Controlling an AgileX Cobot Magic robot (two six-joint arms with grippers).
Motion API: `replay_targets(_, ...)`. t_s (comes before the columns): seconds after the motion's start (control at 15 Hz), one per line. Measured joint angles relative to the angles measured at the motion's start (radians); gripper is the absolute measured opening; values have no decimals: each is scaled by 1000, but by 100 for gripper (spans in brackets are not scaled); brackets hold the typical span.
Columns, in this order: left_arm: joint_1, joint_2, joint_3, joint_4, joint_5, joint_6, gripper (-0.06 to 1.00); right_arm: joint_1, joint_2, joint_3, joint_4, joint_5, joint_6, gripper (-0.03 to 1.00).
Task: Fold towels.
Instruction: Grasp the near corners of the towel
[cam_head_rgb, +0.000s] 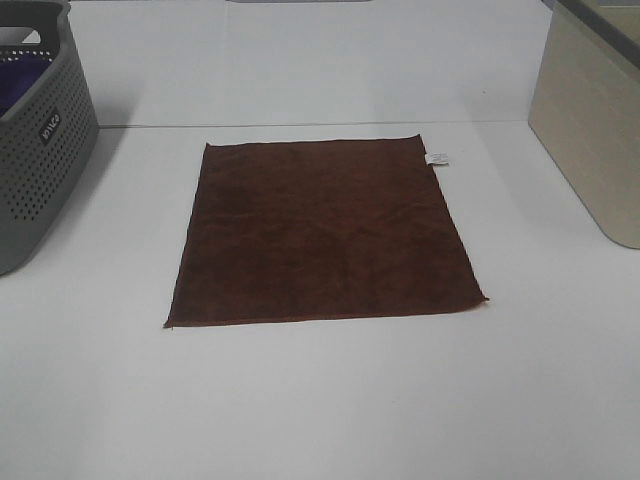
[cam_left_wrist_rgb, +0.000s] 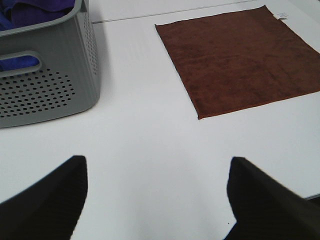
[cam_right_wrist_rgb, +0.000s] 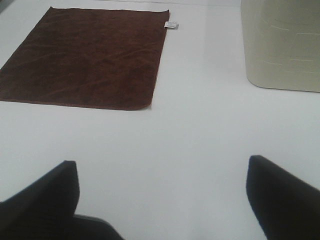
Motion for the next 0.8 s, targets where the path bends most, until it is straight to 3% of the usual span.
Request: replay_targets(0.8, 0, 0, 0, 0, 0, 0, 74, 0, 0, 0, 0, 0, 0, 85)
